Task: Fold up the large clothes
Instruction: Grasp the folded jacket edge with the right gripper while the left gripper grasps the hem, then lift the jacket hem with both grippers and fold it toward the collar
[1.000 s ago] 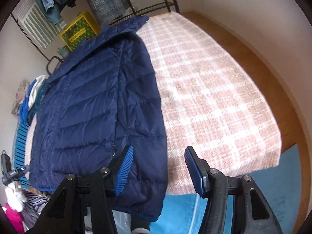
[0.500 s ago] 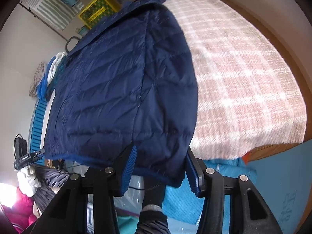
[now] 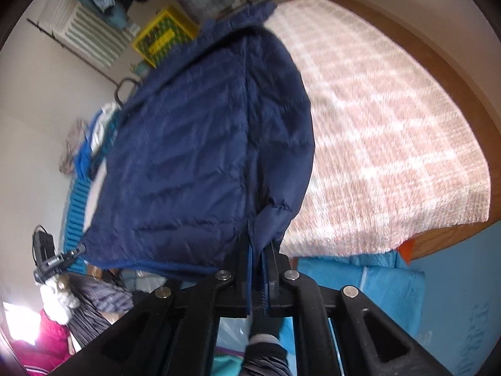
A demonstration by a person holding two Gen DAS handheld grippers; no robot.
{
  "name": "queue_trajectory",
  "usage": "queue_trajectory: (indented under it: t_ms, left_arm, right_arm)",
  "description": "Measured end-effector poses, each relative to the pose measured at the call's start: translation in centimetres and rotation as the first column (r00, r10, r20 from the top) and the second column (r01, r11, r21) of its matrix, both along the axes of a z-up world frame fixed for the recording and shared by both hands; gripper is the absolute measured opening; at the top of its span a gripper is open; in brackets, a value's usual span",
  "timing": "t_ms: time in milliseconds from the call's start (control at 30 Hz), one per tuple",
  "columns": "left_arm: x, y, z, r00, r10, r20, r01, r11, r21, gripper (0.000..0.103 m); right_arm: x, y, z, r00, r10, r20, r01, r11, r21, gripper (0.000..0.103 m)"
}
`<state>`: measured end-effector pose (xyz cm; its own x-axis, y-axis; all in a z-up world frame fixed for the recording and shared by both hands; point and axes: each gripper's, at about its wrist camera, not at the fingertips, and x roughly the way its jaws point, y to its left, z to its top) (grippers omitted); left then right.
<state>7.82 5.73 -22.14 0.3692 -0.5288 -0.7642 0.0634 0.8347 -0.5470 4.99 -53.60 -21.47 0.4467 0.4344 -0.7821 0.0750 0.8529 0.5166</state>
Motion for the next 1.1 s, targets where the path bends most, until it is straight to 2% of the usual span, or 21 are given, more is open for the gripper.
queue_trajectory:
  t_ms: [100, 167, 267, 500, 800, 967, 1100]
  left_arm:
    - [0.7, -0.4, 2.2, 0.998, -0.017, 0.057, 0.018, 1.0, -0.014, 0.005]
    - [1.5, -0.8, 3.8, 0.995, -0.025, 0.102, 0.024, 1.0, 0.005, 0.004]
    - [3.3, -1.1, 6.1, 0.986, -0.032, 0.161, 0.031, 0.999, 0.014, 0.004]
    - [8.5, -1.4, 10.1, 0.969, -0.024, 0.244, 0.016, 0.999, 0.036, 0.004]
    - [17.8, -0.8, 12.8, 0.952, 0.026, 0.306, -0.046, 0.997, 0.058, 0.004]
    - [24.8, -0.6, 13.4, 0.943, 0.067, 0.327, -0.094, 0.993, 0.068, 0.003]
    - [31.0, -1.1, 12.8, 0.936, 0.087, 0.342, -0.128, 0.987, 0.098, 0.003]
  right_arm:
    - [0.2, -0.3, 2.2, 0.997, -0.037, 0.062, 0.035, 0.999, 0.029, 0.002]
    - [0.5, -0.2, 4.2, 0.992, -0.044, 0.119, 0.04, 0.998, 0.038, 0.001]
    - [1.6, 0.1, 6.7, 0.983, -0.053, 0.175, 0.051, 0.999, 0.013, 0.001]
    - [5.9, 0.7, 11.9, 0.96, -0.083, 0.268, 0.094, 0.995, -0.03, 0.001]
    - [15.0, 1.2, 16.6, 0.941, -0.112, 0.319, 0.148, 0.985, -0.088, 0.0]
    - [21.5, 1.2, 18.5, 0.931, -0.141, 0.337, 0.188, 0.976, -0.111, 0.0]
    - [27.6, 1.7, 18.7, 0.93, -0.146, 0.338, 0.208, 0.966, -0.155, 0.0]
